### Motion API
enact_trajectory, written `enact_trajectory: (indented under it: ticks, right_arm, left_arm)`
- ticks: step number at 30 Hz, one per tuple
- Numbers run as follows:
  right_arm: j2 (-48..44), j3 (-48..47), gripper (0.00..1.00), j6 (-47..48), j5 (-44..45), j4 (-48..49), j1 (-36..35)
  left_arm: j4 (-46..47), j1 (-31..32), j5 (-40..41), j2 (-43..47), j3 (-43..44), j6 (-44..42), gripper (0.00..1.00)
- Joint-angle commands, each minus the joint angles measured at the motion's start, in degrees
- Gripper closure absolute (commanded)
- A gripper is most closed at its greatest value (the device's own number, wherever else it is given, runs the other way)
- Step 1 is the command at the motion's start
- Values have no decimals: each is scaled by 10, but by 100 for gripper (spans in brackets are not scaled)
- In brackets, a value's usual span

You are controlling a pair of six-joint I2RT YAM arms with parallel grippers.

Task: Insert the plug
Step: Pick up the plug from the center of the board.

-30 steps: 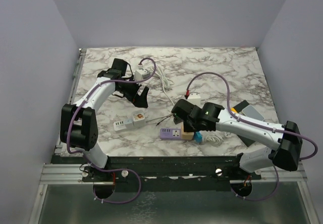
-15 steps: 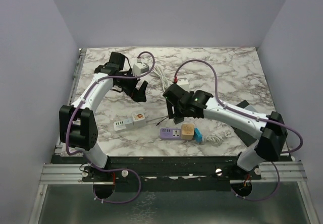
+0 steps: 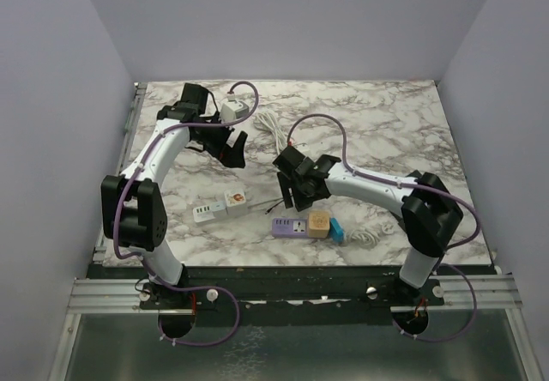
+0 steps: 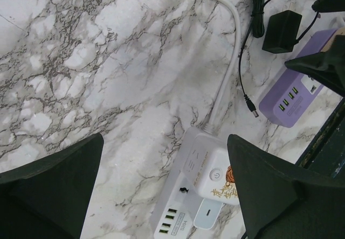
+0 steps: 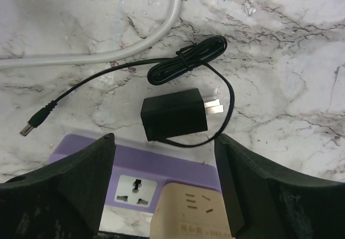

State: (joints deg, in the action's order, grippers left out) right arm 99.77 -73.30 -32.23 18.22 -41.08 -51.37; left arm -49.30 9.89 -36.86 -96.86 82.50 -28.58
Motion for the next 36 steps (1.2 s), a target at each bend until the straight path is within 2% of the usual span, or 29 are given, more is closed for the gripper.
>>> enact_trajectory:
  ticks: [1,13,17,23,29,36]
  right_arm:
    - [44,17,21,28,-34,37,7]
    - [93,-7,37,69,-10,58,22]
    - [93,-14,48,88,-6,67,25]
    - [44,-25,62,140,-31,85,26]
    - [-16,-89,70,183,-144,41,34]
    - [-73,-138,68,132,-365,39,115]
  left_arm:
    - [-10,-8,4,-3,24,2,1]
    - [-7,-13,13,17,33,10,1]
    - [-6,-14,-2,19,31,7,1]
    - [-4,-13,-50,27,26,-7,1]
    - [-13,-13,-142,49,27,-53,1]
    - [-25,-13,-210,110,19,-178,1]
